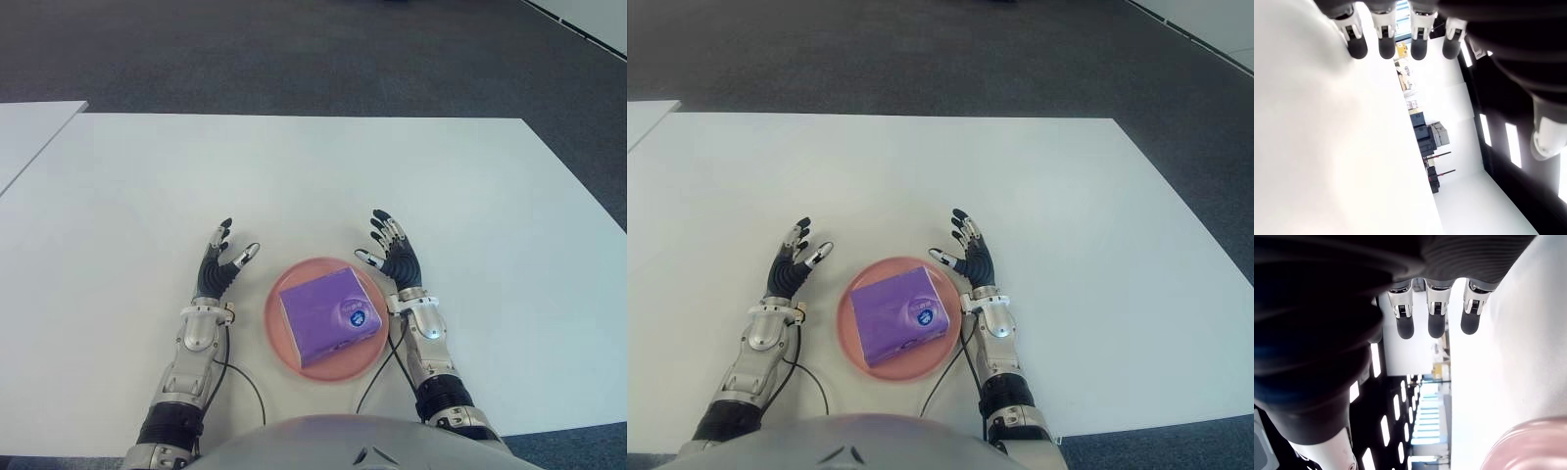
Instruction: Put the tissue paper into the plate.
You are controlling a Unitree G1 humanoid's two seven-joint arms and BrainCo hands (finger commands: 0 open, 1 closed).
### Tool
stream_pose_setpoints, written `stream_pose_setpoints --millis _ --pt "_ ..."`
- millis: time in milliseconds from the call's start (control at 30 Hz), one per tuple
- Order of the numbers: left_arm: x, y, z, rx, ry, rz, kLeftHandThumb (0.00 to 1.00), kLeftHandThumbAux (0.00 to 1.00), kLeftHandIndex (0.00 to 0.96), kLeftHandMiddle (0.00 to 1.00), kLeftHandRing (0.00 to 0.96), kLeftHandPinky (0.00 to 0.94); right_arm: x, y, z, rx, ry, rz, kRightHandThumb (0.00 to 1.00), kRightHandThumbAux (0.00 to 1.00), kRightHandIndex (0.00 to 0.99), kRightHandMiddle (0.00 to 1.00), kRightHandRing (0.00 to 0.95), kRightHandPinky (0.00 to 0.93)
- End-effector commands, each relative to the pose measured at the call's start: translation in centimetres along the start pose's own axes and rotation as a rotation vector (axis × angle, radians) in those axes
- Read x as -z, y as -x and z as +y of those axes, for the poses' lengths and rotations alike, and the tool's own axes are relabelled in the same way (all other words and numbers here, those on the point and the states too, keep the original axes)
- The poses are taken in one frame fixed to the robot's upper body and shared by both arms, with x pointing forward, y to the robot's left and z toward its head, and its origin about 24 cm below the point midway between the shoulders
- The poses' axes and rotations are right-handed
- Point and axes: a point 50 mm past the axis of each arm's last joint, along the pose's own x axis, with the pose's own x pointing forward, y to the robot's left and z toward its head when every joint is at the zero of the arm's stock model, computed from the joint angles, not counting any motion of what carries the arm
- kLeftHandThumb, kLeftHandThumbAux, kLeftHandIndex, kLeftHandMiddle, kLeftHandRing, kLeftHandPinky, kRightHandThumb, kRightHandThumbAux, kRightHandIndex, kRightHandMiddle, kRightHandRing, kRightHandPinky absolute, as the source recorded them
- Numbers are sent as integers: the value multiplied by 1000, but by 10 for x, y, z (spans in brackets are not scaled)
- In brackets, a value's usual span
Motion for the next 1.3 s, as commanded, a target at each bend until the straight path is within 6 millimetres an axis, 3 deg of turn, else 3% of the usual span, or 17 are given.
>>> stream_pose_setpoints --millis 33,600,1300 --pt "26 4 -3 26 -30 115 0 479 0 0 0 0 38 33 -1 43 -35 223 0 842 111 103 74 81" --pt "38 6 -14 52 -132 53 0 522 0 0 0 0 37 32 -1 33 -19 209 0 838 111 102 70 74" --pt "35 -1 -20 -14 -128 -2 0 539 0 0 0 0 36 29 -2 28 -4 207 0 825 121 107 74 76"
